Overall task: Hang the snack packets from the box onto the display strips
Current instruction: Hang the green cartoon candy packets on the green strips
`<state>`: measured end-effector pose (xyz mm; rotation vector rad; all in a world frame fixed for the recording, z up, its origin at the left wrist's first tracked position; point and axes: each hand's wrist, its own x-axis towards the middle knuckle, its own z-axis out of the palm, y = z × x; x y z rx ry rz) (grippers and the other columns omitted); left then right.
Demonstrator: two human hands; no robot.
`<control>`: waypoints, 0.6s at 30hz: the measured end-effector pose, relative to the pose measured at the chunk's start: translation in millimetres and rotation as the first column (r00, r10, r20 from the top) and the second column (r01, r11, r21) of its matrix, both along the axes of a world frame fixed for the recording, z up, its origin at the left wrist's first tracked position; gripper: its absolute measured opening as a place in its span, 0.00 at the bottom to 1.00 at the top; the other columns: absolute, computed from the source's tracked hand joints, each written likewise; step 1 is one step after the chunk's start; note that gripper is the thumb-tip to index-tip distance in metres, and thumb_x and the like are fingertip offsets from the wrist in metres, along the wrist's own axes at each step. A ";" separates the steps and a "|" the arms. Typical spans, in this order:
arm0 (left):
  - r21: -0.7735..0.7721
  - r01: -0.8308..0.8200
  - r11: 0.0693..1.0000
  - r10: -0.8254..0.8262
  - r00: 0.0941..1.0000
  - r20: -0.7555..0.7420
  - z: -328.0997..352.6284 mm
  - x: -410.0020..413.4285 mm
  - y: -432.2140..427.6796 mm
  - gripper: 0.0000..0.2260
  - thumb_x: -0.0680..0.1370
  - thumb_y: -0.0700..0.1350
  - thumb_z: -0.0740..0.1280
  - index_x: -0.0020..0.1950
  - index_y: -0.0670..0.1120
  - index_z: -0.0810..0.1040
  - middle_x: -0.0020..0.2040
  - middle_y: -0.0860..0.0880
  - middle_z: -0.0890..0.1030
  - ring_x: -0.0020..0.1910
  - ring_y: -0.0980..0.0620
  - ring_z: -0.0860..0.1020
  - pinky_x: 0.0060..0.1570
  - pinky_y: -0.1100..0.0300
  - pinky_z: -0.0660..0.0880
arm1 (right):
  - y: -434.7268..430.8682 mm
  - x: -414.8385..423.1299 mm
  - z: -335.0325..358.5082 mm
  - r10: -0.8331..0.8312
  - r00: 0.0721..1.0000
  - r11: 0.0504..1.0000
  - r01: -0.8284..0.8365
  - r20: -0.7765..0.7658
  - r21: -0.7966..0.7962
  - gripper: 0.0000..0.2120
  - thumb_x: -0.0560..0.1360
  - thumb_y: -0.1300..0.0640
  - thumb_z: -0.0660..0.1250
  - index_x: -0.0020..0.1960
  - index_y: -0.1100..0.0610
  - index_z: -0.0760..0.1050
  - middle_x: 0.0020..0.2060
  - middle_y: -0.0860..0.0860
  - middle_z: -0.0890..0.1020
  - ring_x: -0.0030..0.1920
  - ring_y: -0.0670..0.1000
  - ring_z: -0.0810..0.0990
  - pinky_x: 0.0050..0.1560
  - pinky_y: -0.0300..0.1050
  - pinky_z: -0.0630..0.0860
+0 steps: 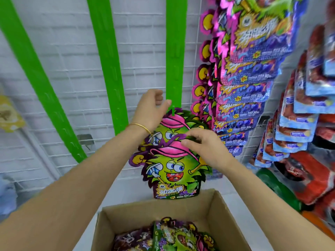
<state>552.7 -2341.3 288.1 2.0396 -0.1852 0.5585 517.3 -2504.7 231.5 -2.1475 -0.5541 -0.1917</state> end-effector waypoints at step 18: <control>-0.068 0.037 0.997 -0.058 0.937 -0.345 57.7 15.5 -5.6 0.15 0.76 0.56 0.63 0.38 0.45 0.76 0.37 0.47 0.77 0.32 0.52 0.72 0.34 0.61 0.66 | 30.9 38.4 80.7 -0.299 0.778 0.906 0.413 0.552 -0.093 0.09 0.78 0.54 0.61 0.53 0.60 0.73 0.49 0.57 0.78 0.50 0.60 0.75 0.45 0.53 0.72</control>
